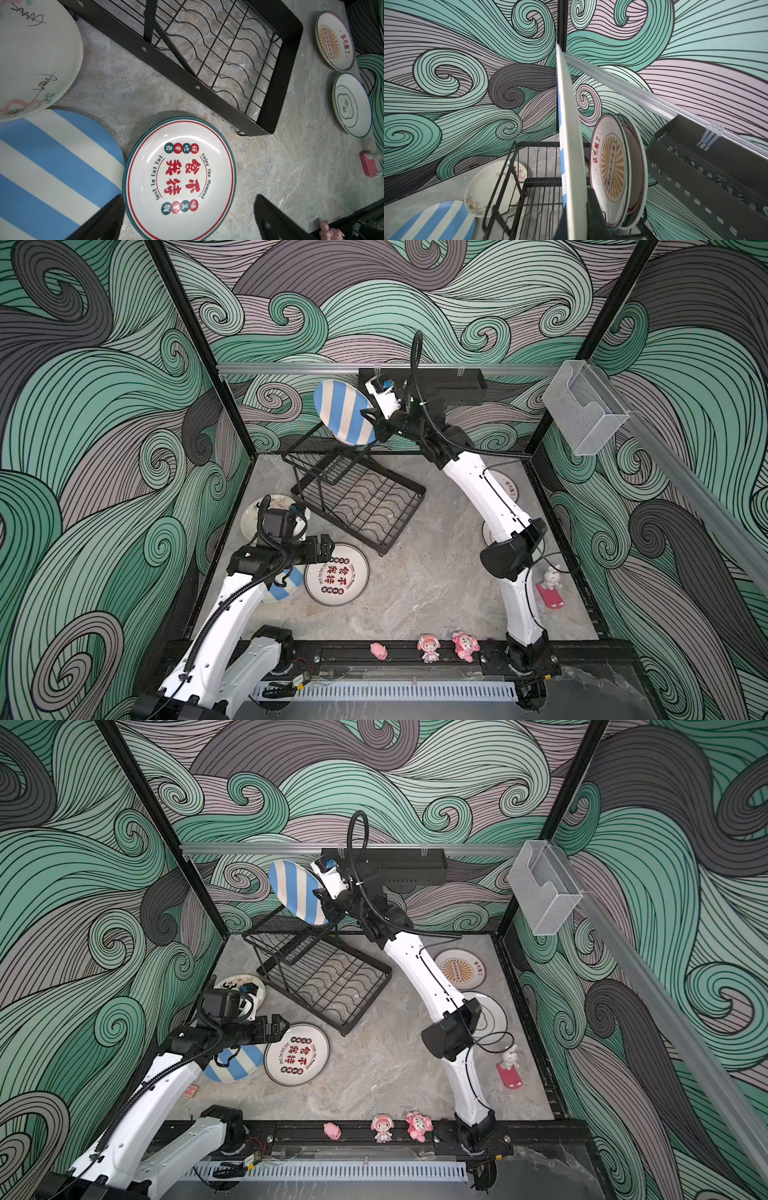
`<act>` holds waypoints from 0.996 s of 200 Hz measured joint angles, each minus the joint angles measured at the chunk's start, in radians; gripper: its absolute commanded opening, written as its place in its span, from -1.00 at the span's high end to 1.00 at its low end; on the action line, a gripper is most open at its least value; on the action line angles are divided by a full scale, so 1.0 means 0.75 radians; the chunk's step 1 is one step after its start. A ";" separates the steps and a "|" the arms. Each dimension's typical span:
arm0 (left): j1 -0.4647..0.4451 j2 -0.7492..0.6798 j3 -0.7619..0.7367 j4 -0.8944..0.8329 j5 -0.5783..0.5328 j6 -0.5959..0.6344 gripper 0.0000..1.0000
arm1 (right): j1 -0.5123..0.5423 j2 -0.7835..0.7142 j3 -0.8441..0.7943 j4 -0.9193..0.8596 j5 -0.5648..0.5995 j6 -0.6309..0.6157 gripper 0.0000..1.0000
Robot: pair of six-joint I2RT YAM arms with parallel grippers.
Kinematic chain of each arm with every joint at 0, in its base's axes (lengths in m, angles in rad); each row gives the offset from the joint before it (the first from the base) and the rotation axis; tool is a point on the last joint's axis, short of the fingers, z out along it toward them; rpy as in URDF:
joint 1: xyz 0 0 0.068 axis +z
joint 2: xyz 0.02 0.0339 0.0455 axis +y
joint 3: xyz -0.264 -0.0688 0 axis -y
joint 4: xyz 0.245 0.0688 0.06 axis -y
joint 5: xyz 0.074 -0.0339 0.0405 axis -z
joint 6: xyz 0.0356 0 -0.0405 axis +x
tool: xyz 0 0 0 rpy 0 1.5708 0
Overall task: Load the plates into the dish rack
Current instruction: 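Lower the held striped plate into the rack slots beside the other plates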
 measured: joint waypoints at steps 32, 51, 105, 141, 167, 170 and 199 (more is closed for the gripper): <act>0.000 0.018 0.000 -0.001 -0.012 0.008 -0.97 | -0.003 0.090 0.048 0.023 0.035 -0.031 1.00; 0.000 0.024 0.000 -0.001 -0.017 0.011 -0.97 | -0.005 0.117 0.046 0.052 0.052 -0.042 1.00; 0.000 0.026 0.000 -0.002 -0.045 0.011 -0.97 | -0.008 0.133 0.020 0.195 0.111 -0.062 1.00; 0.000 0.042 0.000 -0.002 -0.049 0.011 -0.97 | -0.010 0.166 0.020 0.260 0.120 -0.060 1.00; 0.000 0.050 0.000 -0.002 -0.053 0.011 -0.97 | -0.016 0.197 0.019 0.263 0.120 -0.051 1.00; 0.000 0.050 0.000 -0.002 -0.054 0.011 -0.97 | -0.017 0.201 0.019 0.263 0.120 -0.050 1.00; 0.000 0.049 -0.004 -0.002 -0.064 0.011 -0.97 | -0.023 0.226 0.019 0.272 0.120 -0.045 1.00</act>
